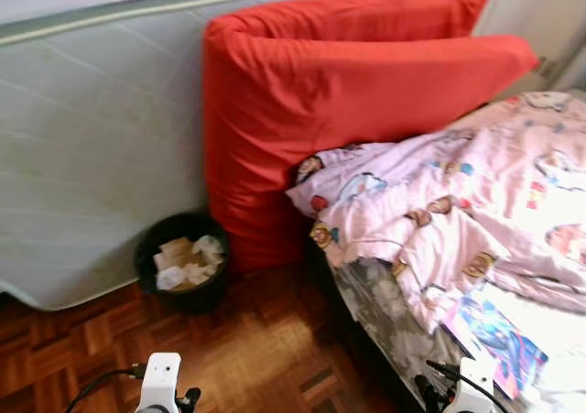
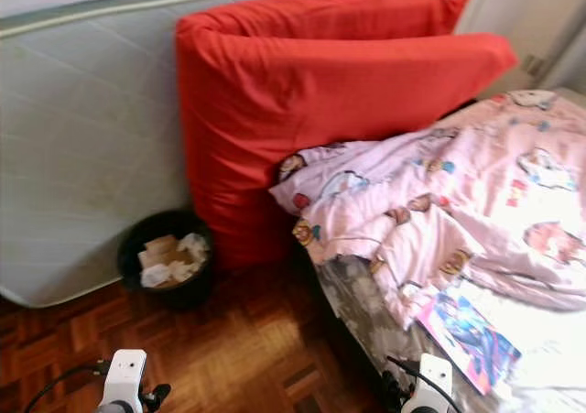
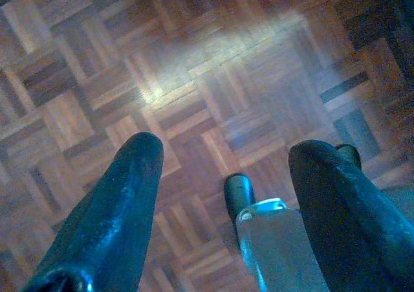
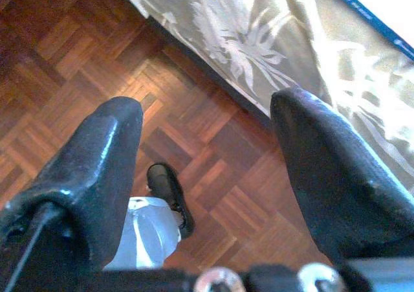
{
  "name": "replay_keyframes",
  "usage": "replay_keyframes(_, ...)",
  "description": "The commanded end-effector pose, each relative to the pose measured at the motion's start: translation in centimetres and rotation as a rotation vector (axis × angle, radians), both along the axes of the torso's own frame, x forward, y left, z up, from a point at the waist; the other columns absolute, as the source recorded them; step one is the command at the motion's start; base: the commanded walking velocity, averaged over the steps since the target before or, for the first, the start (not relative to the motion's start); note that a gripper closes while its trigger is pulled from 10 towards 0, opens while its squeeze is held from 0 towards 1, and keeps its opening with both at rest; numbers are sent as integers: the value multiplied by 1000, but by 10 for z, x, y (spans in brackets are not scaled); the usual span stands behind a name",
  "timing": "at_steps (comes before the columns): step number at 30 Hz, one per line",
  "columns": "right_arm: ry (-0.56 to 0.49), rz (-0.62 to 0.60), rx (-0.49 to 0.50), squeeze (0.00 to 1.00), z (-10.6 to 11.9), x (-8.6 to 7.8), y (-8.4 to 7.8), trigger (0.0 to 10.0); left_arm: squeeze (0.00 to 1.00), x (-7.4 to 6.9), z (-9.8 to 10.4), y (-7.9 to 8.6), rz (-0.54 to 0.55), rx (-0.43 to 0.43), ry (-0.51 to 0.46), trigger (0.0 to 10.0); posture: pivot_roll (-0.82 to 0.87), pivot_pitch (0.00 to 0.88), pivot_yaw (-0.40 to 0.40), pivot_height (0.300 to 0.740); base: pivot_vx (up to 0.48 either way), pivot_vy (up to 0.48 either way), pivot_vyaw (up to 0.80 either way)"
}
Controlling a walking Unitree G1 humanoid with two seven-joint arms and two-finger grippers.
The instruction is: Clean up the room
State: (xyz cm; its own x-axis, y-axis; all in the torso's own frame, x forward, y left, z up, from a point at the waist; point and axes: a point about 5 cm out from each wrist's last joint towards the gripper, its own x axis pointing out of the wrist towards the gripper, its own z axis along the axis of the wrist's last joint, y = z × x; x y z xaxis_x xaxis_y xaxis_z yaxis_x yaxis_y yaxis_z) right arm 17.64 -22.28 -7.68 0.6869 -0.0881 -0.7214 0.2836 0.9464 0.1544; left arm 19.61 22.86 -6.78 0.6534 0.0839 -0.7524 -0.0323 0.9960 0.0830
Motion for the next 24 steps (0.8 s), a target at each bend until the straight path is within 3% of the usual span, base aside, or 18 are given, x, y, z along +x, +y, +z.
replay_keyframes(1,31,-7,10,0,-4,-7,2,10000,0,-8,-5,-2,-32,2,49,10000,24,98,-31,740,0,0,-800)
replay_keyframes(2,31,-10,12,0,-4,-7,2,10000,0,-8,-5,-2,-76,44,56,10000,22,98,-30,740,0,-480,-800)
replay_keyframes(4,33,-10,14,0,-5,-7,3,10000,0,-9,-6,-2,-33,24,49,10000,22,100,-30,740,0,-480,-800)
replay_keyframes(24,31,-26,40,0,-7,-8,15,10000,0,-9,-6,-1,-72,33,62,10000,40,73,11,740,0,0,-800)
